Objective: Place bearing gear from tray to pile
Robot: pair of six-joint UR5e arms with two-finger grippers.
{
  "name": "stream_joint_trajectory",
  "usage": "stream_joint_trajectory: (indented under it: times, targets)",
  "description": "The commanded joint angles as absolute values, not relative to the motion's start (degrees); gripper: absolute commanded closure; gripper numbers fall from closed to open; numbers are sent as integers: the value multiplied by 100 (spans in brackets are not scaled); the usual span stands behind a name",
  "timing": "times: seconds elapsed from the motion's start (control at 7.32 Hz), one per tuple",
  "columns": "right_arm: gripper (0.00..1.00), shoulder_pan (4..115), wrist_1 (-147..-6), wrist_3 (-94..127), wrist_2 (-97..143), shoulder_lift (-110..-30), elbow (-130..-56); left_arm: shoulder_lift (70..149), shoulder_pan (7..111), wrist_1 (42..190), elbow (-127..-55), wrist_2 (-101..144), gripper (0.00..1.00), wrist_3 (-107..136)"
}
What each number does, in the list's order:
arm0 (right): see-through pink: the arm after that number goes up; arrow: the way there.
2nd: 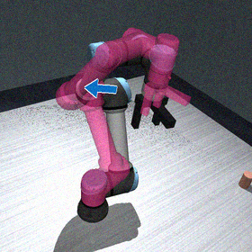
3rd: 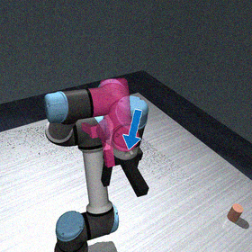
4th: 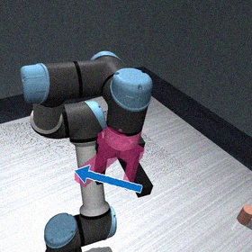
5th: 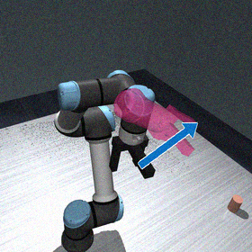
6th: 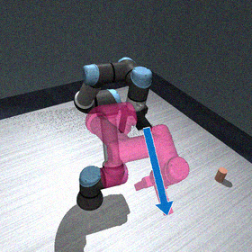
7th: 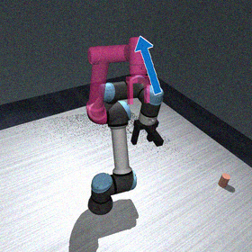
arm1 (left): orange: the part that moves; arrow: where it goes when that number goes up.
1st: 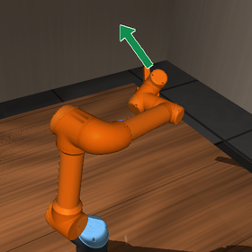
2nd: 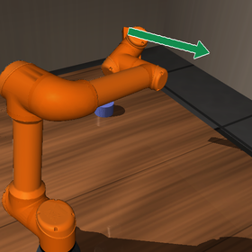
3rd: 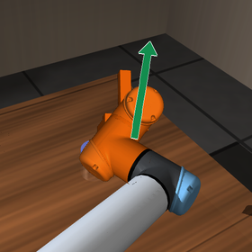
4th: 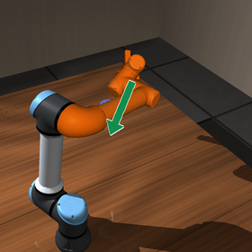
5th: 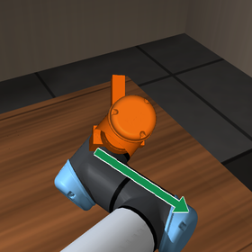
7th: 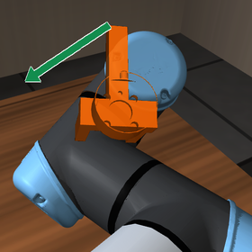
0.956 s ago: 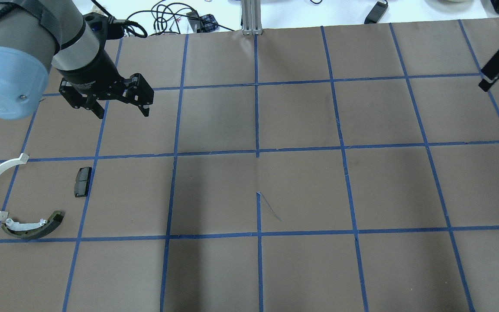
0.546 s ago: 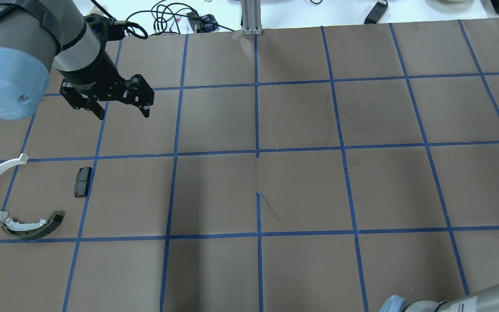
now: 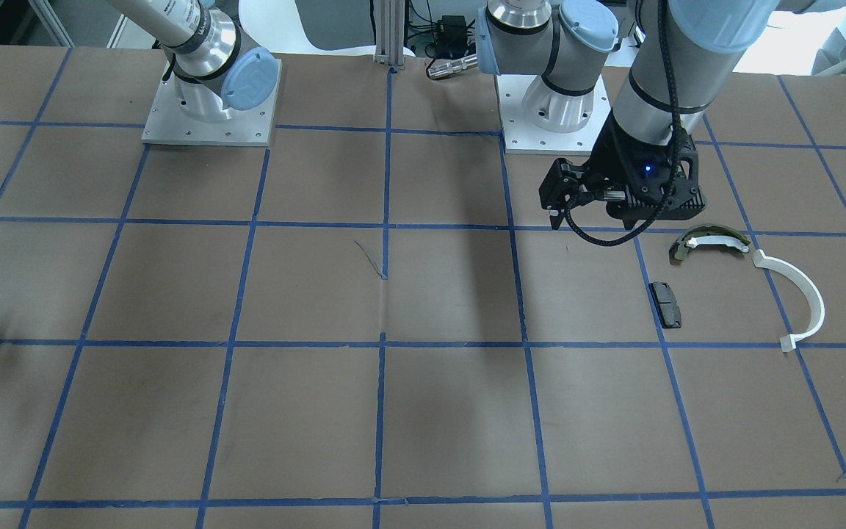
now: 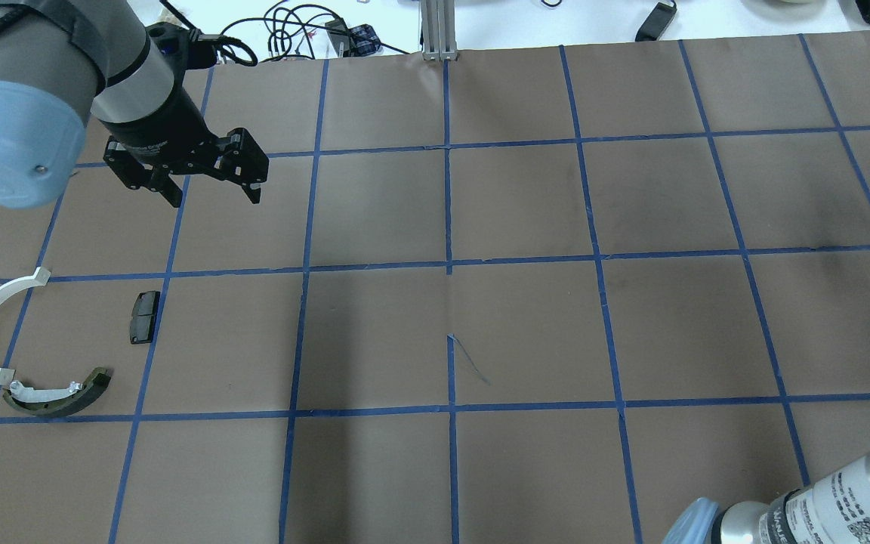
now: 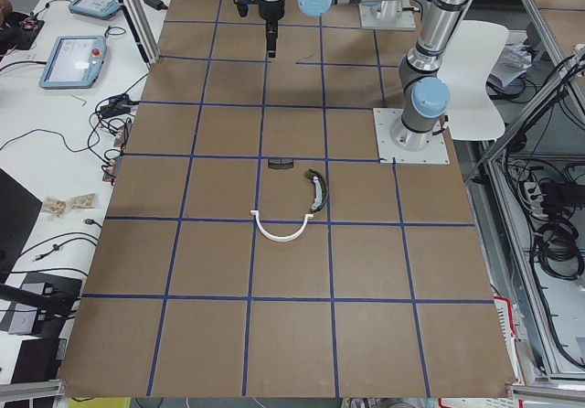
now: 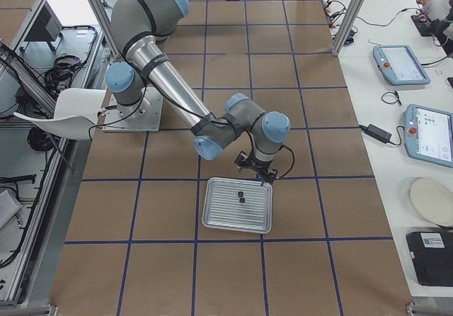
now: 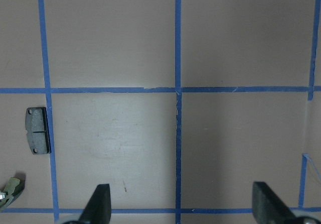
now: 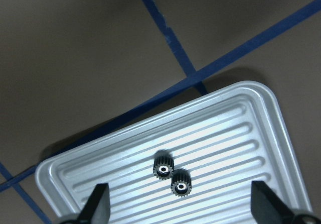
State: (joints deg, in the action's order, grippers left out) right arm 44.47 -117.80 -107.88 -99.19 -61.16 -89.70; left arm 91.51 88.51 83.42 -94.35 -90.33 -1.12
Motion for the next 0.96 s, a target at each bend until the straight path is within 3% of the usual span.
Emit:
stream_joint_trajectory:
  times: [0.0,0.41,0.55,0.82]
  targets:
    - [0,4281,-12967,-12142,-9870,-6012,-9629,9123,8851,8341,-9483,-9044,0,-123]
    - [1,4000,-13026,-12217,-9475,-6003,-9809,9080,8850,8297,-9440,-9132,0,-123]
    - [8,3973,-13008,-12243,-9475,-5986,-9826,9079,8851,8297,-9448,-9141,0,-123]
    - [8,3911,-13060,-12313,-9492,-5977,-9992,9114,8851,8288,-9440,-9106,0,-106]
